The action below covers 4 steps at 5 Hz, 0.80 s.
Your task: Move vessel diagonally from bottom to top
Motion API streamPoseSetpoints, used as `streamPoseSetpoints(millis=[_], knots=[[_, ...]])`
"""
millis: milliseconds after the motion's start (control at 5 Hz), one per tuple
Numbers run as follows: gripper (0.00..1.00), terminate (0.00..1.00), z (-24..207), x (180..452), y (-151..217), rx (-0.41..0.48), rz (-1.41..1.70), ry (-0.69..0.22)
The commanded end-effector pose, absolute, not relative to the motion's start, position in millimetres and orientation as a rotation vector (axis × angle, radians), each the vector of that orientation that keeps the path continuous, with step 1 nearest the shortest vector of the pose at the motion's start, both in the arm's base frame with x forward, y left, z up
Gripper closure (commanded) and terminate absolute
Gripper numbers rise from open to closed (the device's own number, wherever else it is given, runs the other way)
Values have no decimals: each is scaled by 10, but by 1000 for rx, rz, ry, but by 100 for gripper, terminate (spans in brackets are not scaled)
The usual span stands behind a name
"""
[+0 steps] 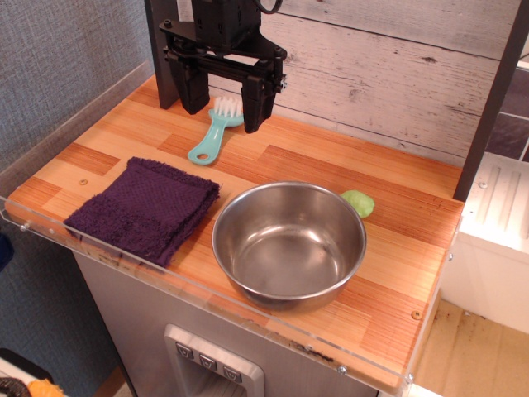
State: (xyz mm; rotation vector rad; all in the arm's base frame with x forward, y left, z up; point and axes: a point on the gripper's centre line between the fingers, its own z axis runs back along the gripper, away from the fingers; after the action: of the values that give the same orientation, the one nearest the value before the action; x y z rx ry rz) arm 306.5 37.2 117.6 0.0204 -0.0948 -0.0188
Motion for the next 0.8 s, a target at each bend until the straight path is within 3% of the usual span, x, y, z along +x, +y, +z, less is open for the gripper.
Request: streamPoseSetpoints(millis=[0,200,600], knots=[[0,0,1176,3065,372,20,-19,-95],[0,0,953,2878,351,63,44,-13],[0,0,707,2740,189,79,-4,3]])
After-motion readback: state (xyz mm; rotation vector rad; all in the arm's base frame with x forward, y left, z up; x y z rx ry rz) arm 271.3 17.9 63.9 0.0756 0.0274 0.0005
